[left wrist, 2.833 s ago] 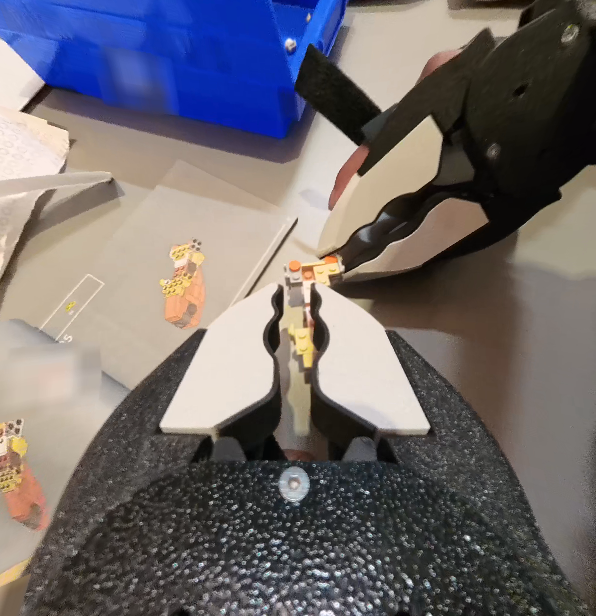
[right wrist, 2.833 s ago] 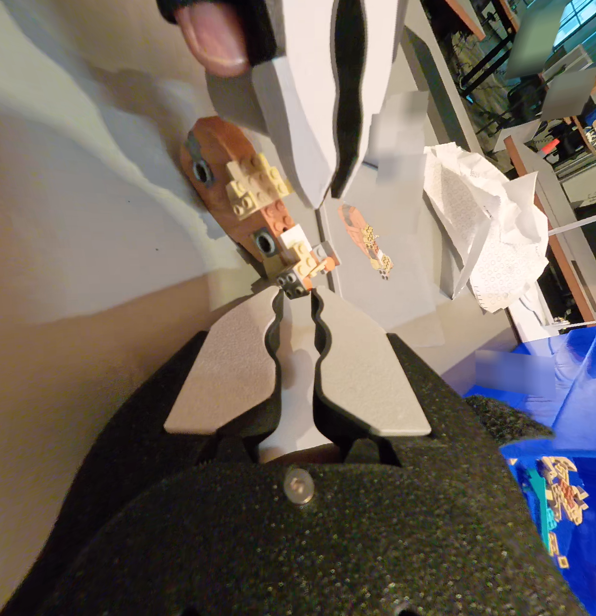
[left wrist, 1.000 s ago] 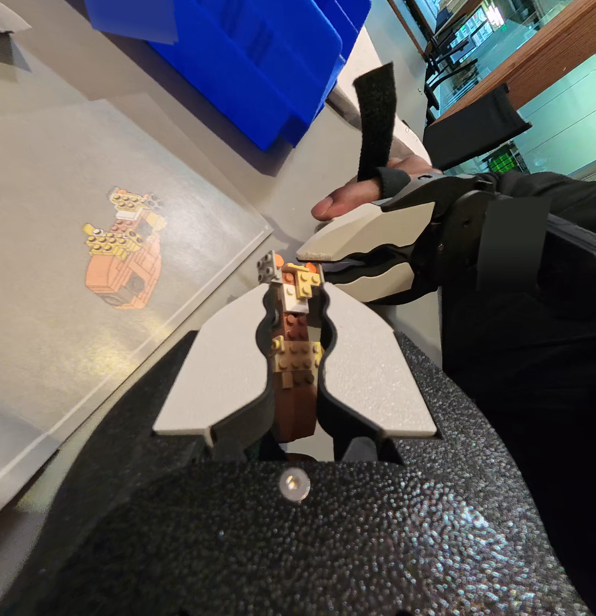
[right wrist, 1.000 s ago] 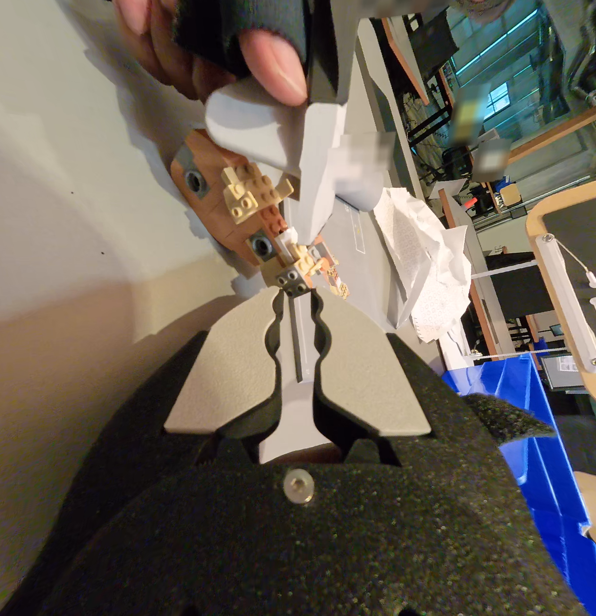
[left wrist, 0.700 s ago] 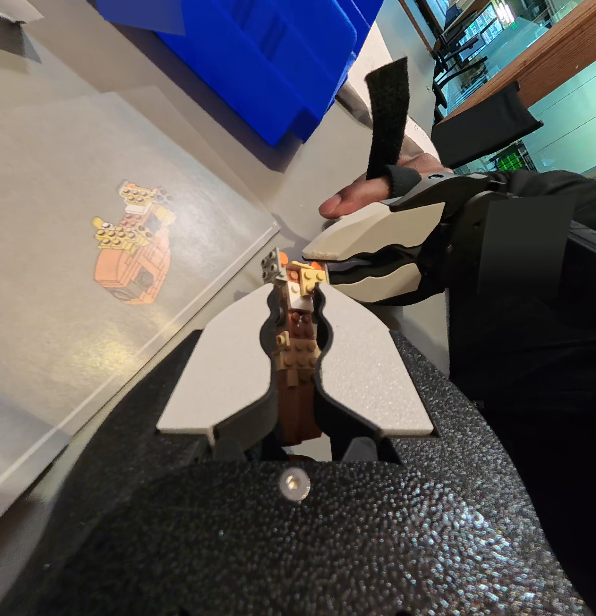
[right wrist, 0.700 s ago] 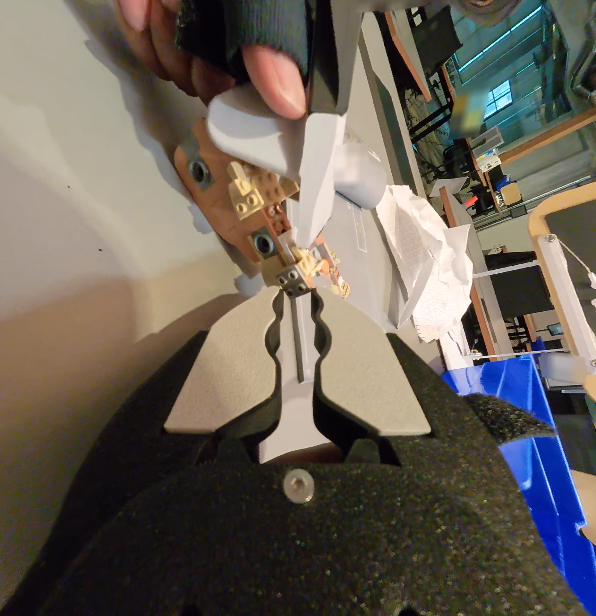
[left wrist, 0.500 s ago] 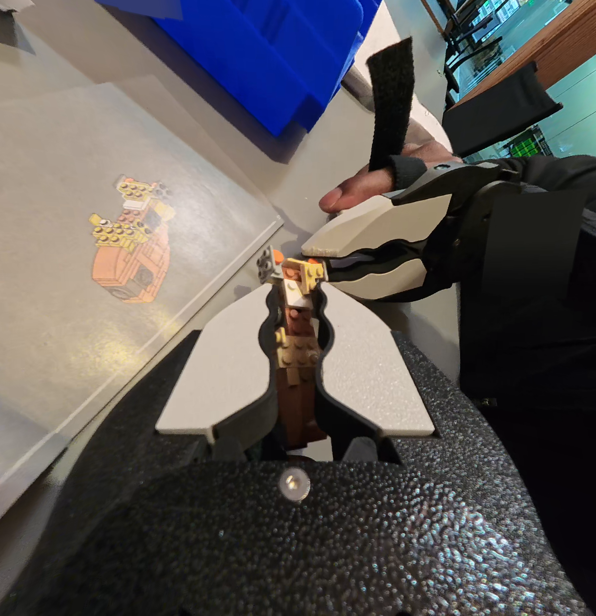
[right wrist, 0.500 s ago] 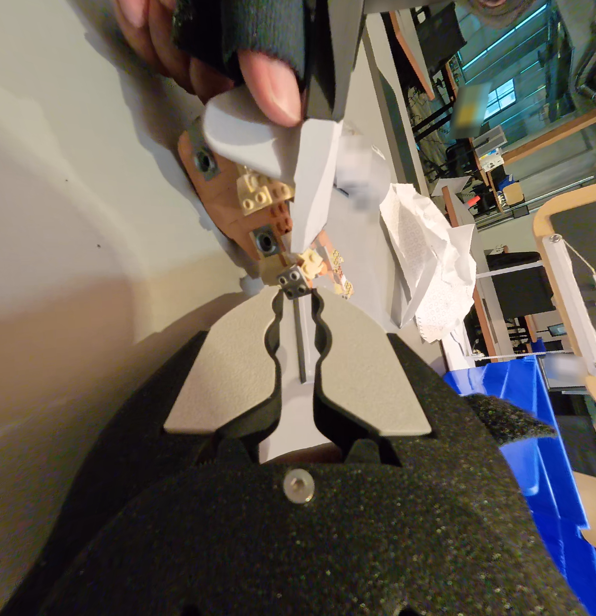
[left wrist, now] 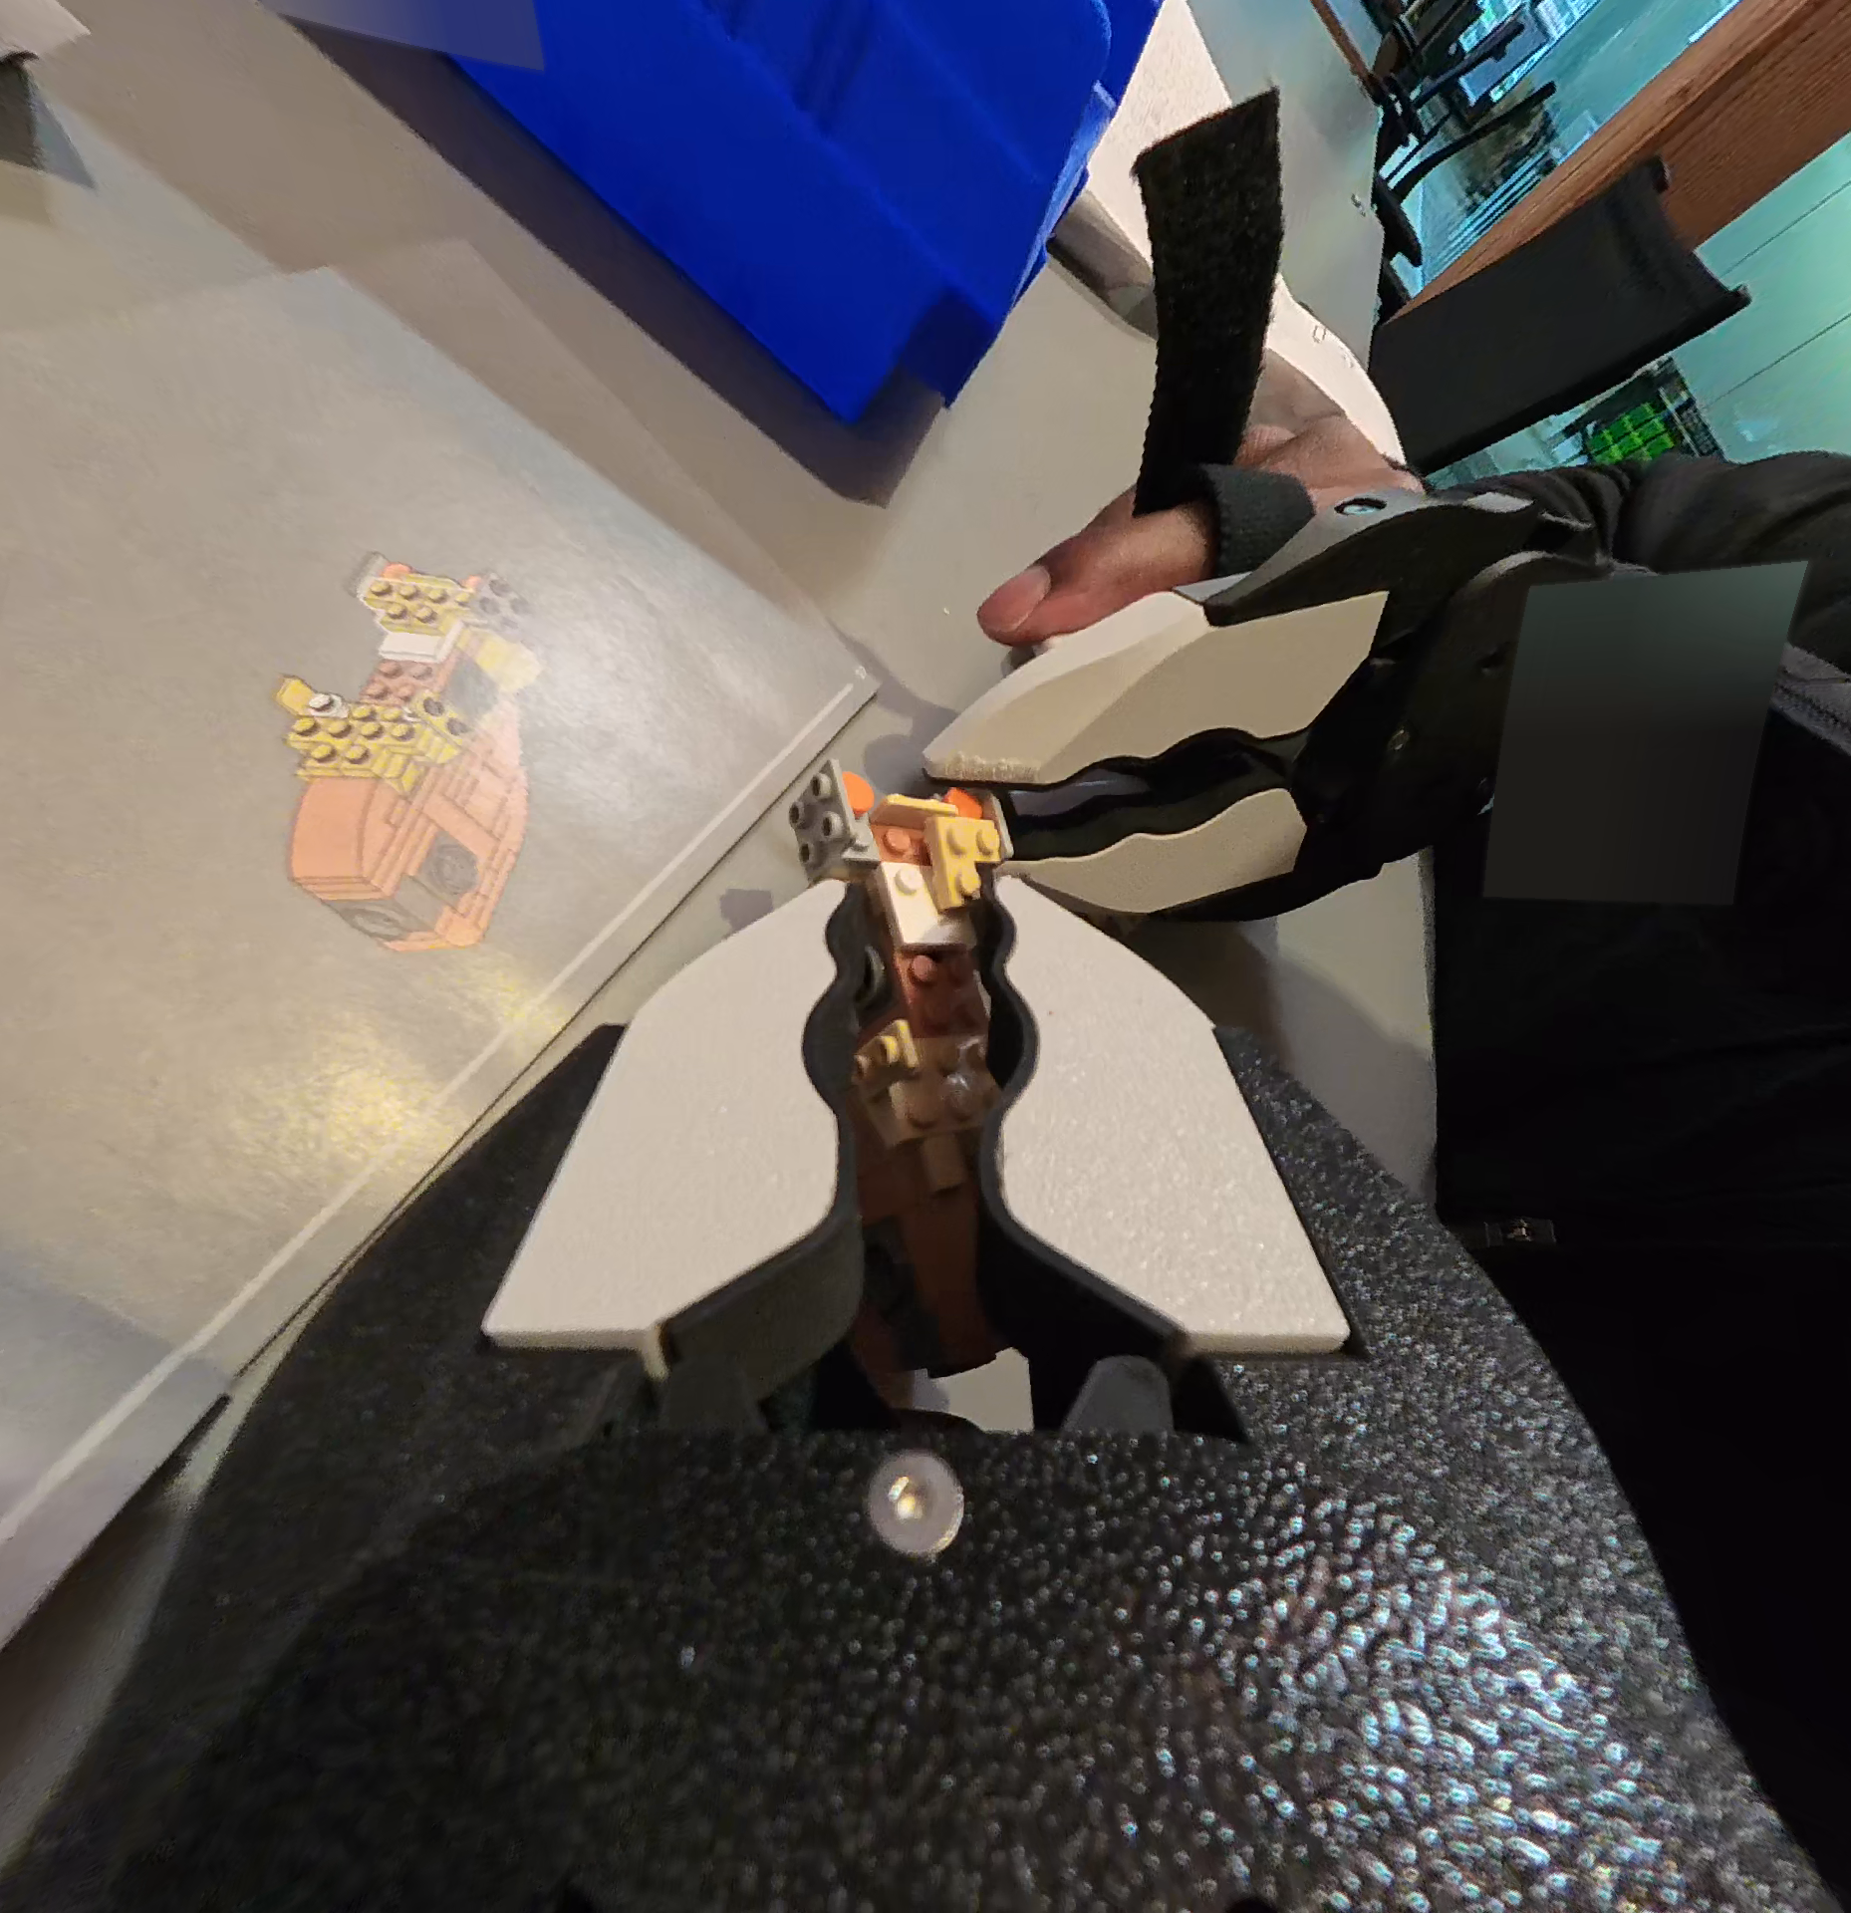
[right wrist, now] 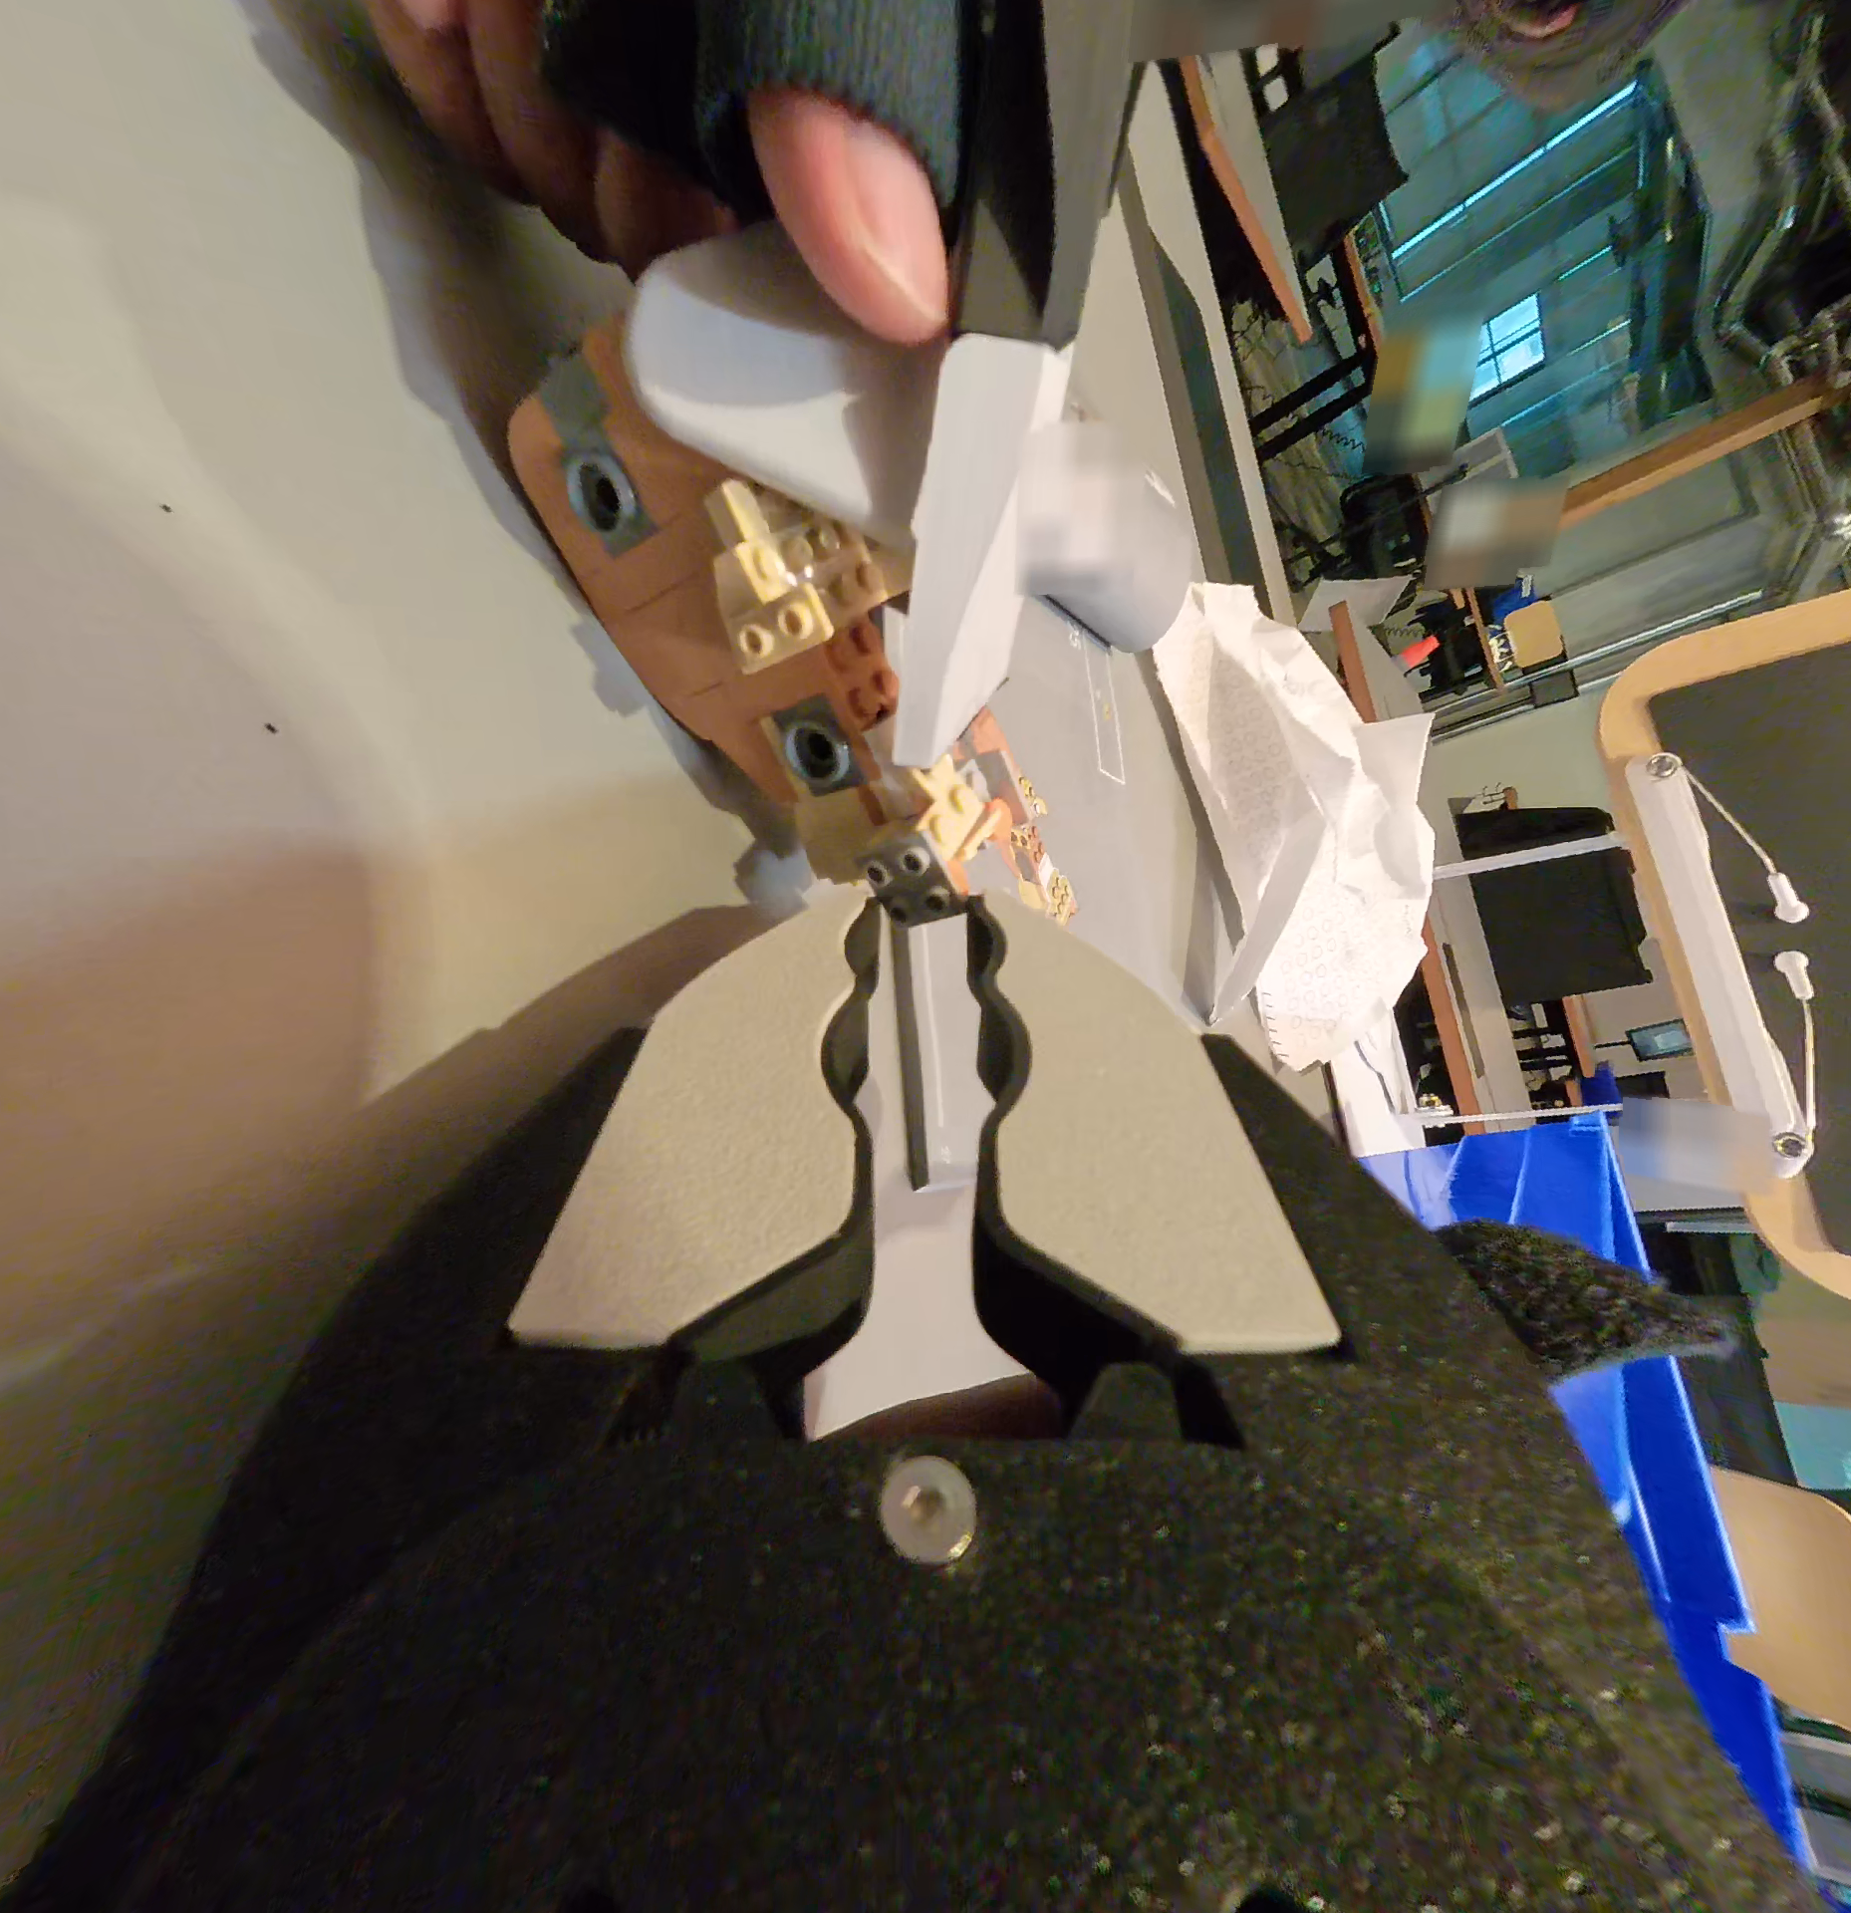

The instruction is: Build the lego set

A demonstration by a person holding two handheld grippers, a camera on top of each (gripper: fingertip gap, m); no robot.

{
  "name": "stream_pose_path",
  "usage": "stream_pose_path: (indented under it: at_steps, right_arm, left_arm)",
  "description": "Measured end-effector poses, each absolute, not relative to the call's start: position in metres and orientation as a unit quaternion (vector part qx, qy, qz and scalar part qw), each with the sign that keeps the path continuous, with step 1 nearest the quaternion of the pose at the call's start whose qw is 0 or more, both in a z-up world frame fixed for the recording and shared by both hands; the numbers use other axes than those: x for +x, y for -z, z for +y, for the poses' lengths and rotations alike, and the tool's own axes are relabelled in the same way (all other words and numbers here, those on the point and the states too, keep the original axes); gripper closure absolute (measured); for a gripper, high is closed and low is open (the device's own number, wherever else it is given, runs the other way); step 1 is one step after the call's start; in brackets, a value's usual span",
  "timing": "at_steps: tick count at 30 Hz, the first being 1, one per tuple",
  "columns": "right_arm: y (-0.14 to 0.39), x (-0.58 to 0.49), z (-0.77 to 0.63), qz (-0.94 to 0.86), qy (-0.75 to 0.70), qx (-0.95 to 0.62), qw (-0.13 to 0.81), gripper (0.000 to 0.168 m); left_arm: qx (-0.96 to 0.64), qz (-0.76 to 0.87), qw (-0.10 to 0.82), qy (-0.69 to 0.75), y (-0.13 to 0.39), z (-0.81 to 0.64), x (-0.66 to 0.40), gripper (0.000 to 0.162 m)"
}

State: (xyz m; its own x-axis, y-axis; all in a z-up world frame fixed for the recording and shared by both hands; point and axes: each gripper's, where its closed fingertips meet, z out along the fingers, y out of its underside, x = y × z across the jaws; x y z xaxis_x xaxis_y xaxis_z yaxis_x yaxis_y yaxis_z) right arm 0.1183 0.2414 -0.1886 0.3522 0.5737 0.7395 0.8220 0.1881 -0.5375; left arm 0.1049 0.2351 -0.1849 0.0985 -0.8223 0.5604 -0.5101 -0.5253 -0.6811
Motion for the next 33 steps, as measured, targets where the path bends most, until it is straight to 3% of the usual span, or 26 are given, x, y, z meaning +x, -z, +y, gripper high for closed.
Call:
stream_pose_path:
  at_steps: [15,20,28,33]
  right_arm:
    - [0.186,0.117,0.244,-0.570,0.123,-0.599,0.549,0.153]
    - [0.186,0.117,0.246,-0.577,0.126,-0.588,0.553,0.153]
    - [0.187,0.118,0.246,-0.581,0.124,-0.586,0.551,0.153]
    - [0.189,0.117,0.247,-0.583,0.123,-0.587,0.548,0.153]
  left_arm:
    - [-0.684,0.500,0.221,0.483,0.165,0.251,0.088,0.134]
    - [-0.664,0.527,0.221,0.482,0.161,0.239,0.085,0.122]
    - [-0.695,0.497,0.378,0.356,0.157,0.226,0.062,0.111]
    - [-0.728,0.481,0.392,0.291,0.182,0.224,0.052,0.109]
